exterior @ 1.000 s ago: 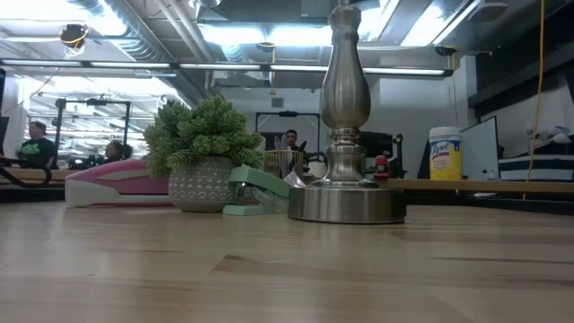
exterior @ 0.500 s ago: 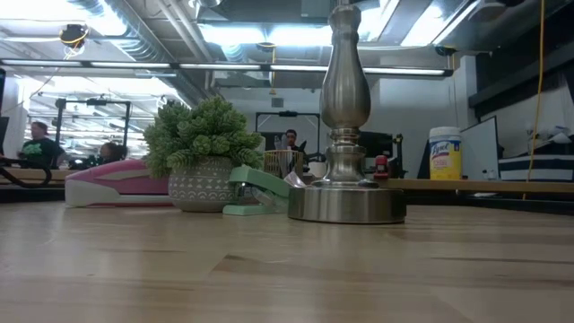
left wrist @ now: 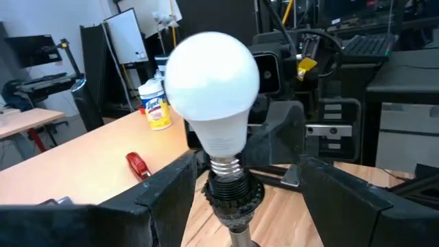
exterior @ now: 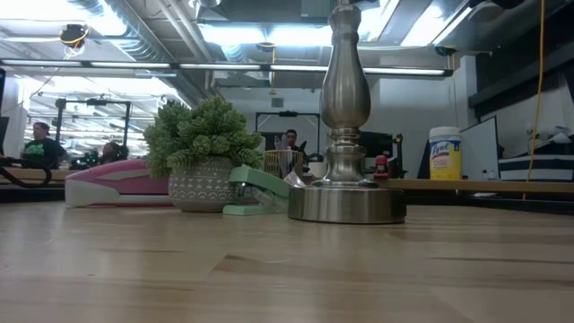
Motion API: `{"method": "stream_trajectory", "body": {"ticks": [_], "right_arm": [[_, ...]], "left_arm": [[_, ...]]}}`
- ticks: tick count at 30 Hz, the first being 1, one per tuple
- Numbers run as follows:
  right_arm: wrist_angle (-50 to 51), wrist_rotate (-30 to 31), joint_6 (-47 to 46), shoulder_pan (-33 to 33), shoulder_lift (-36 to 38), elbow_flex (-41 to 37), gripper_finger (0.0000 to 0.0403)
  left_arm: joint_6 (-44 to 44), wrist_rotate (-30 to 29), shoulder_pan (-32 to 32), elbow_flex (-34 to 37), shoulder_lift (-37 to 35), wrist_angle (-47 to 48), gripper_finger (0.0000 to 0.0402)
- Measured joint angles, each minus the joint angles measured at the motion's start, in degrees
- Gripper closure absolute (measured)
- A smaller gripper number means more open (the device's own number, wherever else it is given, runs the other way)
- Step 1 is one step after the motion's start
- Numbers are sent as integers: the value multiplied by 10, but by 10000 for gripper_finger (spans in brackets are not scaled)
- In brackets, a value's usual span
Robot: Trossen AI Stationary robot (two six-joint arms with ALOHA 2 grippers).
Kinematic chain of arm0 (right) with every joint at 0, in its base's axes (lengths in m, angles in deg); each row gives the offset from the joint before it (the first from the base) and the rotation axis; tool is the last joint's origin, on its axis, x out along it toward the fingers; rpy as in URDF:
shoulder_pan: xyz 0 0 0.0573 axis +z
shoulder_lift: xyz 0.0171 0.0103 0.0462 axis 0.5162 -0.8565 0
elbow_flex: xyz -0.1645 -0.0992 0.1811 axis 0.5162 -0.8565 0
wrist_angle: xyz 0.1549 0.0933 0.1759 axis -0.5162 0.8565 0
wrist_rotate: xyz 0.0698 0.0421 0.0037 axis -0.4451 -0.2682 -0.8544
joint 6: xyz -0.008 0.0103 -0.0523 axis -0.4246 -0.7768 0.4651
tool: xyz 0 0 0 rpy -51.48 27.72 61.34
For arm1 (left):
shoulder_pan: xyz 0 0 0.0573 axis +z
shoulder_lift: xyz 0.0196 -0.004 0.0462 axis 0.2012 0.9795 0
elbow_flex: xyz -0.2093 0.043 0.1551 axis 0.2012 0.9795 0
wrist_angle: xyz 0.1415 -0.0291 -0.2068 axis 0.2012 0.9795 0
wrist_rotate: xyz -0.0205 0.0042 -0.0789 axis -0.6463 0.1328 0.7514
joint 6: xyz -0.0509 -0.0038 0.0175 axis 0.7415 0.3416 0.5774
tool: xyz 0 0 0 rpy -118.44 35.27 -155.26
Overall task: Screw lightbulb
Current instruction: Insert the lightbulb into the lamp
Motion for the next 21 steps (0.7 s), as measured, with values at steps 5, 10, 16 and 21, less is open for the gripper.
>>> {"method": "stream_trajectory", "body": {"ticks": [5,10,16,21], "right_arm": [[1,0,1,0,10,-8,288],[0,3,4,0,33,-27,288],[-23,24,8,0,40,-47,288],[-30,24,8,0,38,-48,288]], "left_arm": [[2,-2,0,0,0,0,157],[2,-4,0,0,0,0,157],[6,-4,4,0,0,0,157],[11,-4,16,0,0,2,157]]}}
